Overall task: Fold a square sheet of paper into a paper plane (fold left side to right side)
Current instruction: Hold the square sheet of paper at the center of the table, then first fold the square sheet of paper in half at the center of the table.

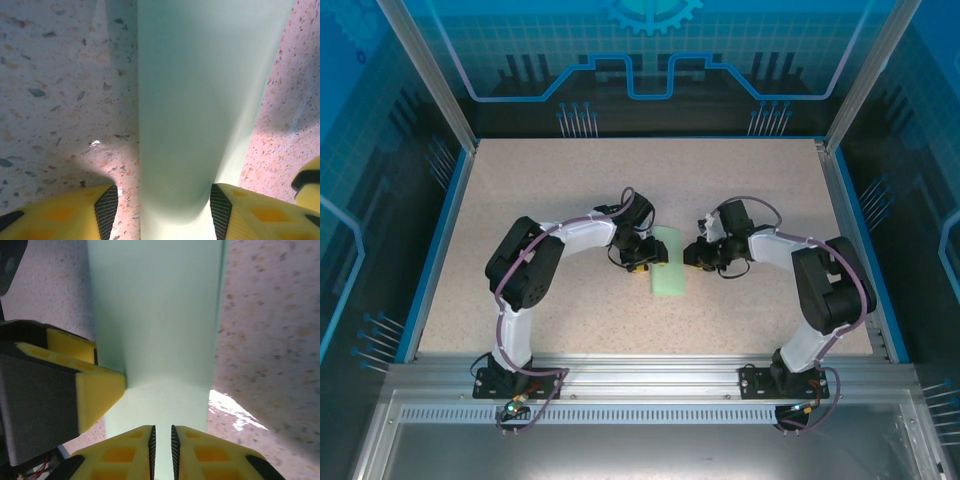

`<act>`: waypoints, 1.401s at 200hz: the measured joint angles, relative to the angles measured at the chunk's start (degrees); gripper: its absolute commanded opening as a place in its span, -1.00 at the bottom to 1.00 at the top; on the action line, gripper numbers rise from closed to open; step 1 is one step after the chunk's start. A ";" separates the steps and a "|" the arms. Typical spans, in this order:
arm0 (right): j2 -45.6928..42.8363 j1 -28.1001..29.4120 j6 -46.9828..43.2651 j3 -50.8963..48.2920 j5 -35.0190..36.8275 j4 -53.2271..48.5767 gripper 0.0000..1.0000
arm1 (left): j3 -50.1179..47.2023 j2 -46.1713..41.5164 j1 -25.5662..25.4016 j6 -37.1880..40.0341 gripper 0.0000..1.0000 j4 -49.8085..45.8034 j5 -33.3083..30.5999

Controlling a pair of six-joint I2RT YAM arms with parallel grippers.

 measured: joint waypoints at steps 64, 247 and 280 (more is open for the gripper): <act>3.19 2.29 0.83 0.11 -0.02 0.37 -0.66 | 0.33 0.17 0.00 0.02 0.13 -0.35 0.00; 7.78 2.58 -0.98 4.44 1.95 -7.78 -0.67 | 0.00 -5.97 0.04 2.19 0.31 -2.84 -3.89; 8.00 2.62 -0.98 4.83 2.14 -8.39 -0.67 | -1.14 -13.92 0.15 2.86 0.02 -1.62 -3.23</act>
